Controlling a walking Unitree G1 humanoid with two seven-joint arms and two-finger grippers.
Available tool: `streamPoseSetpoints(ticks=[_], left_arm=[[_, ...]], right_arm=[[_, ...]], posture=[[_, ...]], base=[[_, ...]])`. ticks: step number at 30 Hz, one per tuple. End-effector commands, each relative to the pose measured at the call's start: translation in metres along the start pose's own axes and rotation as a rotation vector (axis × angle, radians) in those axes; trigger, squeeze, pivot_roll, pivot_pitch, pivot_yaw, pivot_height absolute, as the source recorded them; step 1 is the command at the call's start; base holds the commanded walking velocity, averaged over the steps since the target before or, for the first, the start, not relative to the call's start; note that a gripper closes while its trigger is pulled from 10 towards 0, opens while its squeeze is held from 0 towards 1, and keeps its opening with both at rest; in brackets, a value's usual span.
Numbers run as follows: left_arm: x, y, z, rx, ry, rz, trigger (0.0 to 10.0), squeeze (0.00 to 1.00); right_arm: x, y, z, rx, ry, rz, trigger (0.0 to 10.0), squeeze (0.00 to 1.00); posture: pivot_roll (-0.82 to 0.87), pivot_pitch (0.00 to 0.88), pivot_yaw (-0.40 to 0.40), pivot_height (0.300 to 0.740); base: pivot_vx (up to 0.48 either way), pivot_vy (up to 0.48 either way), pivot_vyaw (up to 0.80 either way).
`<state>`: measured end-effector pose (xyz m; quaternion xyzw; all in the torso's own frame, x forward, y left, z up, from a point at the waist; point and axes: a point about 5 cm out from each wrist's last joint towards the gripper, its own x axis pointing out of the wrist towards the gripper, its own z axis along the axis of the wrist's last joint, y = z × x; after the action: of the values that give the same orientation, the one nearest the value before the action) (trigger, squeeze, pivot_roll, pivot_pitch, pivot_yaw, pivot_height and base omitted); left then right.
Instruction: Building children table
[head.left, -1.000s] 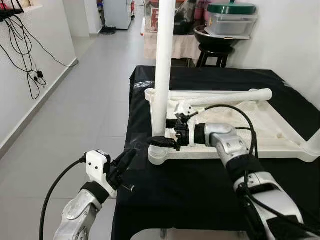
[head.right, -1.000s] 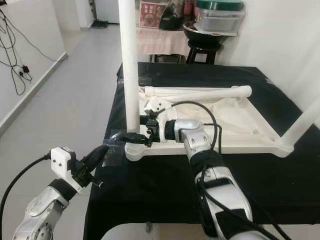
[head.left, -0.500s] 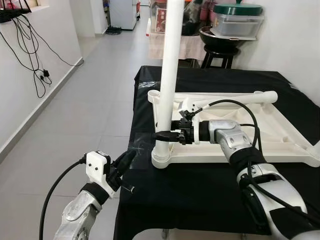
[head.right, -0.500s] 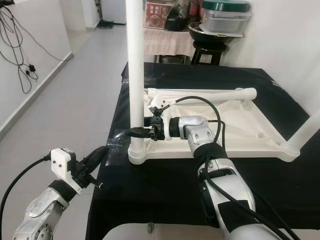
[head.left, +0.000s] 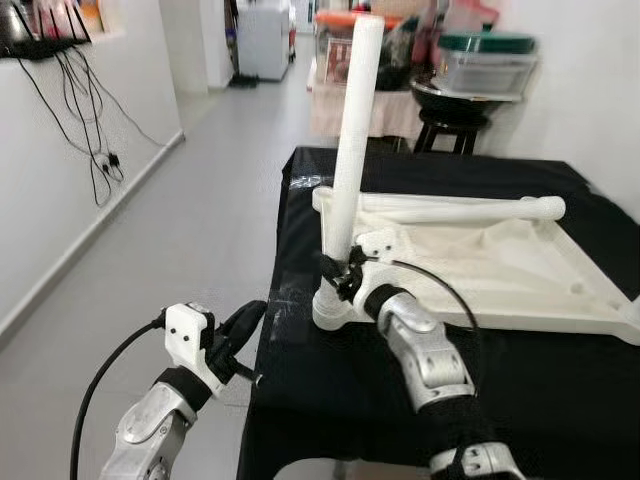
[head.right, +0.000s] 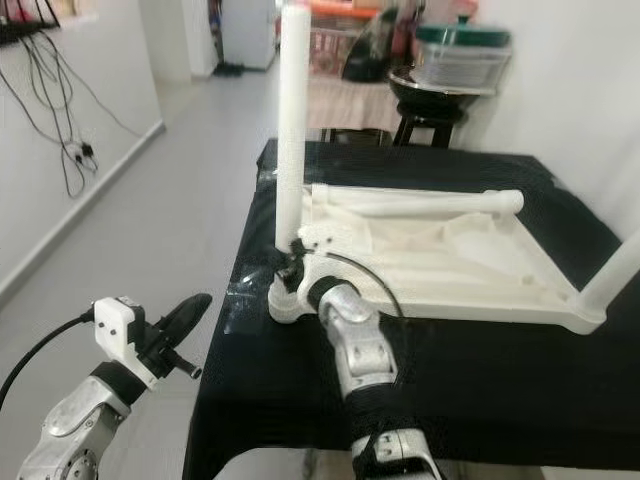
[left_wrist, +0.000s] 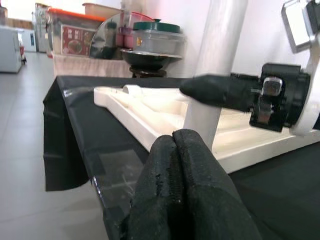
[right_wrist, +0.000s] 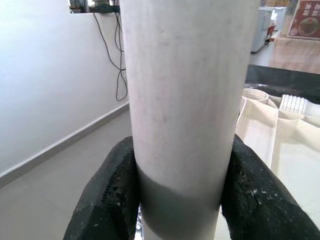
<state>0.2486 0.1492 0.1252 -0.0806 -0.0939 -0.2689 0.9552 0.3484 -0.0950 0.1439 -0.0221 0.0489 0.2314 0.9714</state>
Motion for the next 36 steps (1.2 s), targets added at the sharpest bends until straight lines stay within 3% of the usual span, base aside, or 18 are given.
streamPoseSetpoints(ticks=[1, 2, 4, 5, 6, 8, 12, 13, 14, 15, 19, 21, 24, 26, 27, 30, 31, 36], left_arm=[[0.000, 0.003, -0.003, -0.002, 0.023, -0.010, 10.0, 0.00], [0.000, 0.003, -0.003, 0.000, 0.024, -0.007, 10.0, 0.00], [-0.001, 0.003, -0.003, 0.001, 0.023, -0.004, 10.0, 0.00], [-0.002, 0.003, -0.003, 0.004, 0.022, 0.002, 10.0, 0.00], [-0.002, 0.003, -0.003, 0.004, 0.022, 0.002, 10.0, 0.00], [-0.001, 0.003, -0.003, 0.006, 0.023, 0.003, 10.0, 0.00], [0.001, 0.002, -0.004, 0.004, 0.027, -0.005, 10.0, 0.00], [0.001, 0.001, -0.005, 0.003, 0.028, -0.006, 10.0, 0.00], [0.001, 0.001, -0.005, 0.003, 0.028, -0.006, 10.0, 0.00], [0.001, 0.001, -0.005, 0.002, 0.028, -0.006, 10.0, 0.00], [0.002, 0.000, -0.006, 0.000, 0.028, -0.008, 10.0, 0.00], [0.002, -0.001, -0.006, 0.000, 0.027, -0.006, 10.0, 0.00], [0.003, -0.002, -0.007, 0.000, 0.026, -0.005, 10.0, 0.00], [0.003, -0.003, -0.007, 0.000, 0.026, -0.005, 10.0, 0.00], [0.003, -0.003, -0.008, -0.001, 0.026, -0.004, 10.0, 0.00], [0.003, -0.004, -0.008, 0.000, 0.026, -0.004, 10.0, 0.00], [0.002, -0.004, -0.008, 0.000, 0.026, -0.004, 10.0, 0.00], [0.002, -0.005, -0.007, -0.002, 0.024, -0.004, 10.0, 0.00]], right_arm=[[-0.002, -0.016, -0.030, 0.017, 0.152, -0.044, 0.0, 0.00], [0.002, -0.016, -0.026, 0.021, 0.139, -0.015, 2.0, 0.00], [0.004, -0.013, -0.026, 0.025, 0.141, 0.009, 2.0, 0.00], [0.006, -0.009, -0.024, 0.033, 0.130, 0.046, 10.0, 0.00], [0.006, -0.009, -0.024, 0.033, 0.130, 0.046, 10.0, 0.00], [0.005, -0.003, -0.013, 0.069, 0.096, 0.124, 10.0, 1.00], [0.005, -0.005, 0.007, 0.058, 0.030, 0.237, 10.0, 1.00], [0.006, -0.008, 0.015, 0.052, 0.012, 0.278, 10.0, 0.64], [0.006, -0.008, 0.015, 0.052, 0.012, 0.278, 10.0, 0.64], [0.007, -0.011, 0.023, 0.024, -0.012, 0.322, 10.0, 0.00], [0.009, -0.016, 0.033, -0.018, -0.033, 0.418, 10.0, 0.00], [0.009, -0.015, 0.038, -0.171, 0.010, 0.590, 10.0, 0.00], [0.011, -0.018, 0.044, -0.265, 0.063, 0.693, 10.0, 0.00], [0.012, -0.019, 0.048, -0.274, 0.073, 0.710, 10.0, 0.00], [0.017, -0.023, 0.055, -0.270, 0.083, 0.696, 3.4, 0.00], [0.017, -0.025, 0.056, -0.270, 0.088, 0.693, 3.4, 0.00], [0.018, -0.026, 0.059, -0.266, 0.087, 0.693, 0.0, 0.00], [0.017, -0.031, 0.066, -0.229, 0.064, 0.710, 0.0, 0.00]], posture=[[0.04, 0.000, -0.057, 0.740], [0.03, 0.000, -0.054, 0.740], [0.03, 0.000, -0.054, 0.740], [0.04, 0.000, -0.057, 0.740], [0.04, 0.000, -0.057, 0.740], [0.05, 0.000, -0.059, 0.740], [0.04, 0.000, -0.055, 0.740], [0.05, 0.000, -0.058, 0.740], [0.05, 0.000, -0.058, 0.740], [0.05, 0.000, -0.059, 0.740], [0.06, 0.000, -0.063, 0.740], [0.06, 0.000, -0.074, 0.740], [0.07, 0.000, -0.078, 0.740], [0.07, 0.000, -0.078, 0.740], [0.07, 0.000, -0.082, 0.740], [0.08, 0.000, -0.085, 0.740], [0.08, 0.000, -0.085, 0.740], [0.07, 0.000, -0.080, 0.740]], base=[[0.000, 0.000, 0.00], [0.000, 0.000, 0.00], [0.000, 0.000, 0.00], [0.000, 0.000, 0.00], [0.000, 0.000, 0.00], [0.000, 0.000, 0.00], [0.000, 0.000, 0.00], [0.000, 0.000, 0.00], [0.000, 0.000, 0.00], [0.000, 0.000, 0.00], [0.000, 0.000, 0.00], [0.000, 0.000, 0.00], [0.000, 0.000, 0.00], [0.000, 0.000, 0.00], [0.000, 0.000, 0.00], [0.000, 0.000, 0.00], [0.000, 0.000, 0.00], [0.000, 0.000, 0.00]])
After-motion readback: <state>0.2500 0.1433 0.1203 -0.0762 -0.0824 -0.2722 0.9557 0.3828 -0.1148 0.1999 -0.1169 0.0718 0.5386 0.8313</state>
